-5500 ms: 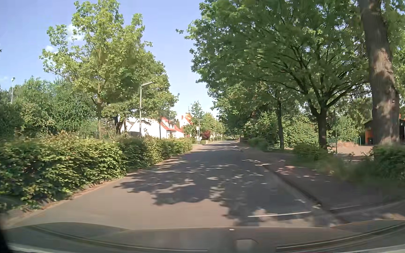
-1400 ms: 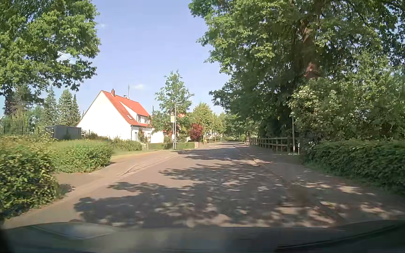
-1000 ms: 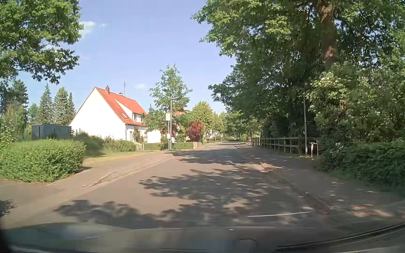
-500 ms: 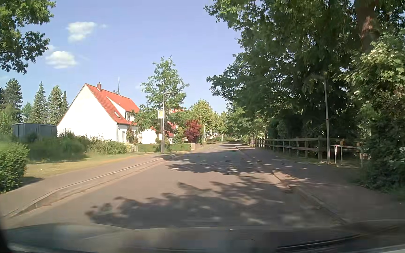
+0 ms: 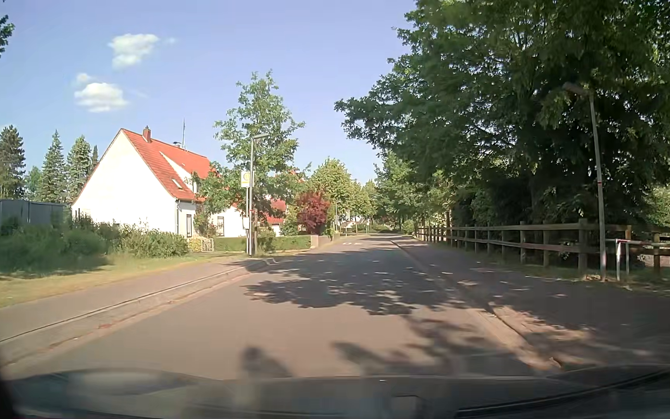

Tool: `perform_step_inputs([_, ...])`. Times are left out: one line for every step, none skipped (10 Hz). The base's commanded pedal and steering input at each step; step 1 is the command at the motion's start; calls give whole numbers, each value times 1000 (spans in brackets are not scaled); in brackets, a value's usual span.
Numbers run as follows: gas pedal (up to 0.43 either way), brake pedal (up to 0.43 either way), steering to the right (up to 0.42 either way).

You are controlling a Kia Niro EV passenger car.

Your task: Follow the waypoints while adhering to traffic rules and regulations

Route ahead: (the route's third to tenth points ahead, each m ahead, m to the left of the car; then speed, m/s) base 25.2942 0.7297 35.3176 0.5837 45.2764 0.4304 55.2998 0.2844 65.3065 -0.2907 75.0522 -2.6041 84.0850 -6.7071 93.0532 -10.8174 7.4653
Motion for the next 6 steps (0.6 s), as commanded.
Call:
perform_step_inputs([150,6,4])
perform_step_inputs([150,6,6])
perform_step_inputs([138,6,7])
perform_step_inputs([138,6,7])
perform_step_inputs([138,6,7])
perform_step_inputs([138,6,7])
